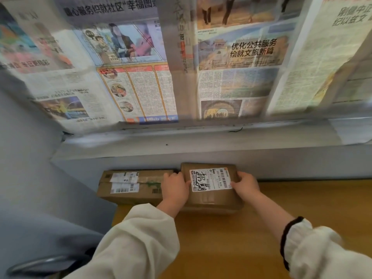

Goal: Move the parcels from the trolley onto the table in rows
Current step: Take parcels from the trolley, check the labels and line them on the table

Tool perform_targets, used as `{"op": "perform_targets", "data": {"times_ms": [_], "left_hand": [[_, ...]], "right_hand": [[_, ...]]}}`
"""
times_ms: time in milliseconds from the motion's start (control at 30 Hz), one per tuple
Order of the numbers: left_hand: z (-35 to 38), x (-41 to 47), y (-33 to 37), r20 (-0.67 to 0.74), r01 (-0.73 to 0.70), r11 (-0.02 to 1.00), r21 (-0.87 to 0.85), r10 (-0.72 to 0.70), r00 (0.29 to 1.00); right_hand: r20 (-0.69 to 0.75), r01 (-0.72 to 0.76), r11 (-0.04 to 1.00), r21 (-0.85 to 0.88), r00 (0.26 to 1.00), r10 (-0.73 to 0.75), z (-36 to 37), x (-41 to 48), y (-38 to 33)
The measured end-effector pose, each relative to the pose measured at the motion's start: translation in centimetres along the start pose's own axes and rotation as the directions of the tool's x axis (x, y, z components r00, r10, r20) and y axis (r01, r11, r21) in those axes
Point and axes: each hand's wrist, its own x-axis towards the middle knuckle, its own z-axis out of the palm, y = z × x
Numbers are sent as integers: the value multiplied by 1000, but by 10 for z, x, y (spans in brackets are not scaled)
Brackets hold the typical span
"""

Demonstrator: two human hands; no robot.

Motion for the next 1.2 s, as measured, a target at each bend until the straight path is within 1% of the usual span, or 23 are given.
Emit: {"op": "perform_targets", "data": {"times_ms": [133,267,367,467,600,733,833,867,900,933,1000,1033,1100,1200], "left_hand": [[17,1,-3,-7,6,999,-33,-6,1000],[24,1,-6,-22,-15,1000,-5,14,1000],[28,0,-7,-53,-76,992,-102,70,996],[29,-1,-7,-50,-98,970,-222,89,995],[29,0,-11,-29,-138,946,-293,135,990],[22,3,-13,19,-207,937,-281,221,975],[13,2,-14,65,-257,950,-179,272,960],[8,1,-15,55,-267,955,-133,276,960],[0,1,-18,24,-273,959,-79,275,961],[-9,0,-22,-23,-273,962,-12,273,962],[-31,-2,-41,-108,-246,959,140,262,959],[-43,-5,-57,-137,-218,954,205,248,959],[-66,-17,-96,-179,-139,950,280,194,965],[-93,-53,-169,-238,41,969,244,19,971]], "right_hand": [[-39,45,999,-10,998,-46,13,-3,5],[-81,75,996,-37,994,-78,21,-5,6],[-79,90,996,-9,993,-91,28,-6,5],[-117,92,995,31,989,-87,33,-8,3],[-143,98,994,49,986,-90,34,-10,0],[-51,100,994,-46,993,-103,21,-3,-3],[-13,157,965,-210,986,-164,14,-5,-11],[-32,207,934,-291,974,-226,13,-9,-15],[-50,272,881,-387,948,-315,13,-12,-22],[-48,340,804,-488,909,-414,12,-16,-31],[43,451,601,-660,822,-568,14,-24,-54],[108,486,504,-714,788,-607,17,-28,-68],[224,533,345,-773,738,-636,29,-39,-97],[355,591,146,-794,644,-678,68,-67,-142]]}}
